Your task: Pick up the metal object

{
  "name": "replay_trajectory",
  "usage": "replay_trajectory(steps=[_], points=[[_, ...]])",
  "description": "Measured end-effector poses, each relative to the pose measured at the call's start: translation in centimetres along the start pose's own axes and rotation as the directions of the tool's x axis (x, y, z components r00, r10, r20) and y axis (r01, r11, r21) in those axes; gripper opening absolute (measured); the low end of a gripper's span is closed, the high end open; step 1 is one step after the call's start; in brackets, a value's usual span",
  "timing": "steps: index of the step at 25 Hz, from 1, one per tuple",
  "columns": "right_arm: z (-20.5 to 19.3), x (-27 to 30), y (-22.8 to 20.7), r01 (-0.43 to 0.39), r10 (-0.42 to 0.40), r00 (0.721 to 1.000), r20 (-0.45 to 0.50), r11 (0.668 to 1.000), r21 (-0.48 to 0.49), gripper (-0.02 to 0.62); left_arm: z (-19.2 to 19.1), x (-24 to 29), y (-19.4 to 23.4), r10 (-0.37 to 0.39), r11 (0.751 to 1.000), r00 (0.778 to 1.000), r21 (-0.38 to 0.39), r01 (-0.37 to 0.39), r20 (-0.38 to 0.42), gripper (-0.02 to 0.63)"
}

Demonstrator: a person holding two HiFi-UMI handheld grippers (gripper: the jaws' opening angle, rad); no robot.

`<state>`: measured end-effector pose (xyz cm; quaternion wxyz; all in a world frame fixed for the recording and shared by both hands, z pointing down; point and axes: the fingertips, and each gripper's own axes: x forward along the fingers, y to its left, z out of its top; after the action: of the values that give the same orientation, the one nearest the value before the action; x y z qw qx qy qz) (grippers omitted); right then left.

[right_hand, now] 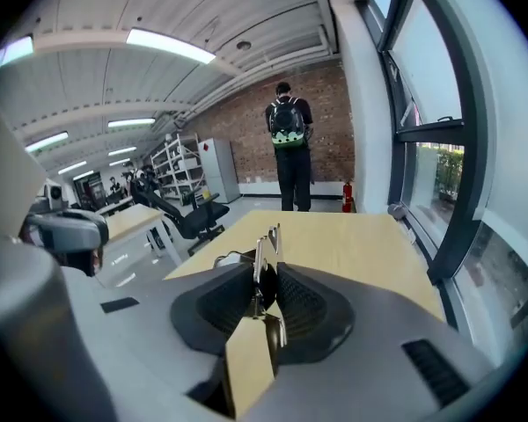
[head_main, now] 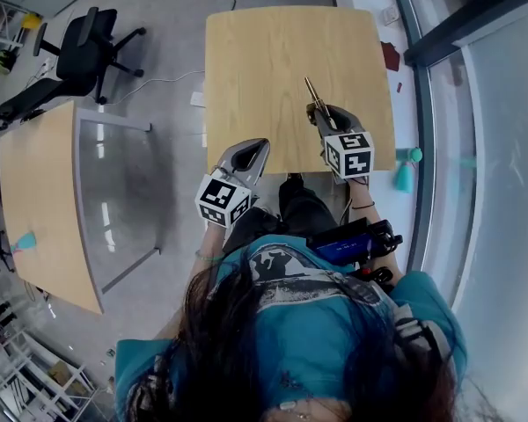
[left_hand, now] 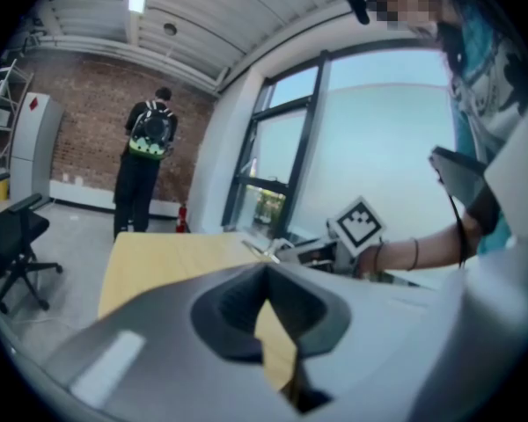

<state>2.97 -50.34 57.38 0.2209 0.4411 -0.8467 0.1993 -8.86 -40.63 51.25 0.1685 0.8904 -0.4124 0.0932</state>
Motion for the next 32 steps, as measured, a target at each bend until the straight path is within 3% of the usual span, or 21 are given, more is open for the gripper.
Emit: replay_trajectory(steps=[9,20,26,32], points=[[-1.8,-8.7,9.0,-0.034,0.021,0.995,0.094,0.990,0.135,0.091,-2.3,-8.0,-2.7,-0.058,0.998,0.998,0.032,0.057,0.017,-0.001],[-10.1,-20.1,19.0,0.005,-0.028,0.994,0.107,0.976,0.216,0.089,-7.9,-15.5,-9.9,-0.187,0.982,0.982,0.012,0.187,-0.009,-0.002],[-13.6,-24.5,20.9,0.026,-0.049,0.994,0.094,0.973,0.231,0.089,-9.5,-17.5,-14.2,-0.229,0.973,0.973,0.029,0.229,-0.022,0.000],[-15.7,-28.9,20.2,0.012,-0.039,0.993,0.115,0.974,0.227,0.089,-9.9,-18.3,-18.4,-0.208,0.977,0.978,0.050,0.208,-0.015,-0.002]])
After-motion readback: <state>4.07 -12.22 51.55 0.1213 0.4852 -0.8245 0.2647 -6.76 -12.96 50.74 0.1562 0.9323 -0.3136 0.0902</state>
